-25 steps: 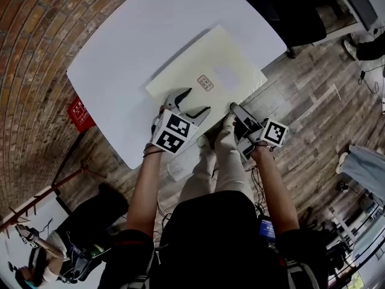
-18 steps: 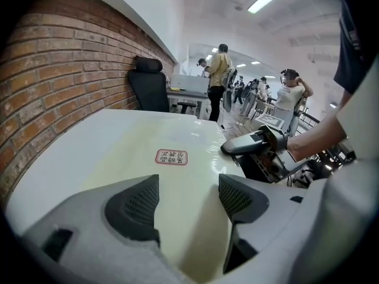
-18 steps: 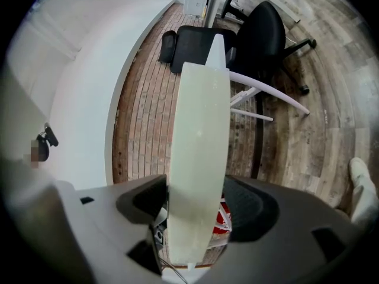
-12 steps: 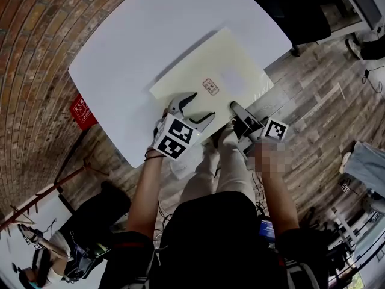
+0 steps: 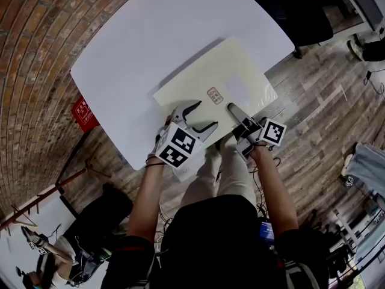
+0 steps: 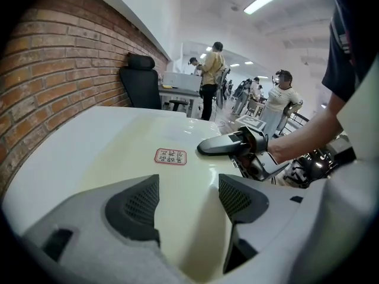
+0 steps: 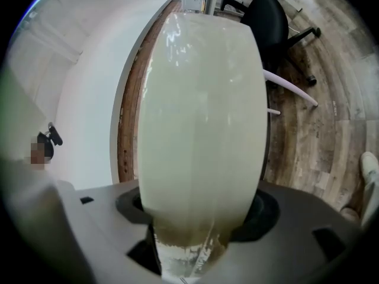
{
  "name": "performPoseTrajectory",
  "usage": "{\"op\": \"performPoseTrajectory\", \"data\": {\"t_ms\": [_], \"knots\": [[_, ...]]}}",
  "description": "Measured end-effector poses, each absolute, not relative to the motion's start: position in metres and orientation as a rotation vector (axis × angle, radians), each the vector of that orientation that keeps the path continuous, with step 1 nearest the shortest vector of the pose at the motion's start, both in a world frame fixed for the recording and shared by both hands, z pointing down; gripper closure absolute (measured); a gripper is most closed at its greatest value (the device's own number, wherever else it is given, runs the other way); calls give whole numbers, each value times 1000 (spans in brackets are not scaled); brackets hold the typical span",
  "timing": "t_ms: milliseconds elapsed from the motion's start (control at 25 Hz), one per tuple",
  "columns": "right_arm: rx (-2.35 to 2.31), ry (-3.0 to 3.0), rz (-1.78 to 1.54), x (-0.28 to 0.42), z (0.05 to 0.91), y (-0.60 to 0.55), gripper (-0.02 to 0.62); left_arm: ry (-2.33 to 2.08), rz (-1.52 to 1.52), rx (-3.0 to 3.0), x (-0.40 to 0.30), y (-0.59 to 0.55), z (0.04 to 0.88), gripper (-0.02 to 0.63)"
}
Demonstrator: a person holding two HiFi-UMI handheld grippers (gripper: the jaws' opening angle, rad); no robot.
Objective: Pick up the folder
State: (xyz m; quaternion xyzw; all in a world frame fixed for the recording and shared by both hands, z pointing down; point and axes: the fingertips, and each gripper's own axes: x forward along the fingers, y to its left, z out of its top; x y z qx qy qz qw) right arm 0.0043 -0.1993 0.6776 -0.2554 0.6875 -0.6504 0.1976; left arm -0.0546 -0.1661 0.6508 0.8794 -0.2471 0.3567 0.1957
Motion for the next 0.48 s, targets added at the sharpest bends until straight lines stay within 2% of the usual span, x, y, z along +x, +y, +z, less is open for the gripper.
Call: {"op": "performPoseTrajectory", "data": {"t_ms": [480], "knots": [[-717, 1906, -1842, 2, 678, -201, 311, -704, 1015, 2478, -54, -165, 650, 290]]}}
